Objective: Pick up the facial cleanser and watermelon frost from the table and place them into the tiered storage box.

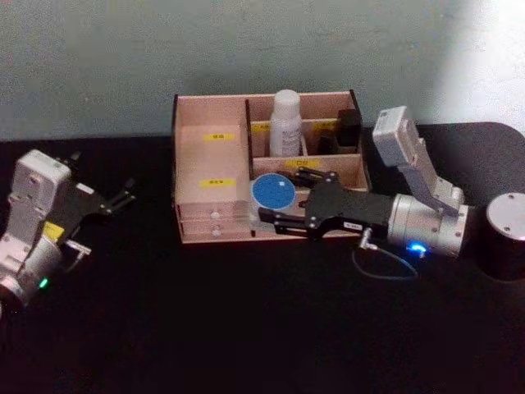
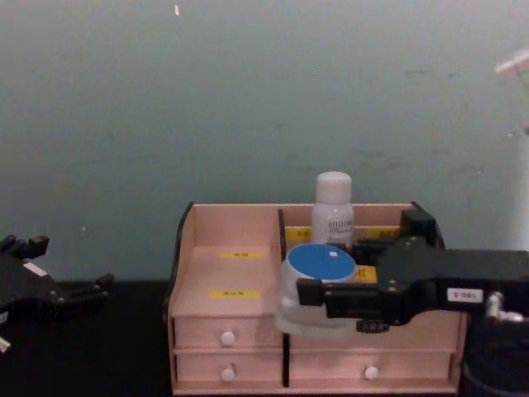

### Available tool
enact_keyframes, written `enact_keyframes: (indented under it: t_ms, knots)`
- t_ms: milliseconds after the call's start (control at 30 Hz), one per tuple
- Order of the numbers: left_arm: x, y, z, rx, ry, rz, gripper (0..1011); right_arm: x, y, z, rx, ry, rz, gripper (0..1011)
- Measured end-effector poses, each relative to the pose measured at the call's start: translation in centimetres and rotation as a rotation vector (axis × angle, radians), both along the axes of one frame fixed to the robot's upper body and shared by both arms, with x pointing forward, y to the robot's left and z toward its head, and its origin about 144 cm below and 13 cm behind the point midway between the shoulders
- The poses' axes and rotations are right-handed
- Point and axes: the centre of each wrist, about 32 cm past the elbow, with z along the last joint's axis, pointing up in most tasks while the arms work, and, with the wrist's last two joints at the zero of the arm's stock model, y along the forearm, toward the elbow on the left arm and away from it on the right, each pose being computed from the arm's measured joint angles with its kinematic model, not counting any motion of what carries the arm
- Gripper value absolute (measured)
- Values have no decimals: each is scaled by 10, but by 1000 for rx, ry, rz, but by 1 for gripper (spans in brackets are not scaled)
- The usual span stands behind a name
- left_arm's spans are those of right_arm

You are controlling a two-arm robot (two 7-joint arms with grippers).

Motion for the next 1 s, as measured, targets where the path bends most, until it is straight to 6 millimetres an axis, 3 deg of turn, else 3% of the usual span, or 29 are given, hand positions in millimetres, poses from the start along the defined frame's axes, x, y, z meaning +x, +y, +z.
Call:
enact_keyframes:
  t_ms: [1000]
  knots:
    - [0, 0, 0, 0, 0, 0, 1001, 39, 36, 8, 5, -12, 49, 732]
